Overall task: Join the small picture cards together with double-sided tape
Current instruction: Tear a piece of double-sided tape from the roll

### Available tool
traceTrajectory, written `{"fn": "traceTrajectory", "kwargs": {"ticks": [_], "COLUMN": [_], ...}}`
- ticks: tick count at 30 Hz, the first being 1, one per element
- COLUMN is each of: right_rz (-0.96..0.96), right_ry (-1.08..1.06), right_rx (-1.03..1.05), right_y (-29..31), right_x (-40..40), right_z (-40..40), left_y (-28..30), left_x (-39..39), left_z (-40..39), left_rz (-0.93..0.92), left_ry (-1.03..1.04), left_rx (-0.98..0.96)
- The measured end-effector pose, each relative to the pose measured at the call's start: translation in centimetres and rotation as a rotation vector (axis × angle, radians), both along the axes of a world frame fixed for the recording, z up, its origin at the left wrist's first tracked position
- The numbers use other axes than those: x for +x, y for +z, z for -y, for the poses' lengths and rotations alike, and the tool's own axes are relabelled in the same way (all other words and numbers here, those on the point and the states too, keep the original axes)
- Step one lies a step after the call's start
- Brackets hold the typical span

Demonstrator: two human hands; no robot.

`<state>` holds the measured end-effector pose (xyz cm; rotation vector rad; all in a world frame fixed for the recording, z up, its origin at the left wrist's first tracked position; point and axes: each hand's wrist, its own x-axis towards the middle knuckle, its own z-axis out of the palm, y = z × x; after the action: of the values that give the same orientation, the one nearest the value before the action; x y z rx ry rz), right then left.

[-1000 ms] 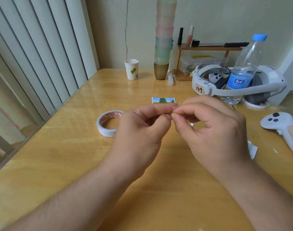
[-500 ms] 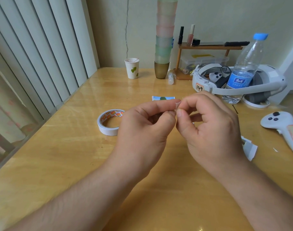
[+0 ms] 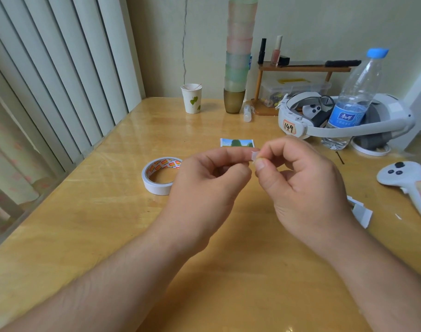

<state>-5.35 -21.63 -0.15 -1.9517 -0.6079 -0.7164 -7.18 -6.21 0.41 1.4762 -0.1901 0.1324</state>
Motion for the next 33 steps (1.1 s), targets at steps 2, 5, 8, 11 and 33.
{"fn": "traceTrajectory", "kwargs": {"ticks": [2,5,8,11,33], "right_rz": [0.022,0.102,0.138,0.139,0.334], "right_ry": [-0.005,-0.037,-0.057,-0.06,-0.104], "right_rx": [-0.02,-0.086,-0.109,-0.107,-0.154], "right_y": [-0.07,-0.34,-0.43,-0.41,-0.18], "right_x": [-0.04,0.03,0.14,0.08,0.25], "right_z": [-0.06,-0.01,0.15,0.06,0.58], "left_y": [-0.28,-0.54,-0.61,-0.48,-0.52], "left_x": [0.23,0.46,0.52,0.54,0.39], "left_z": [-0.09,-0.16,-0.21,-0.29,-0.01], "left_rz": [0.01,0.013,0.02,0.035,0.077], "left_ry": [0.007,-0.001,-0.018,-0.021,0.019], "left_rx": [-0.011,-0.033,-0.036,-0.034,-0.067]}}
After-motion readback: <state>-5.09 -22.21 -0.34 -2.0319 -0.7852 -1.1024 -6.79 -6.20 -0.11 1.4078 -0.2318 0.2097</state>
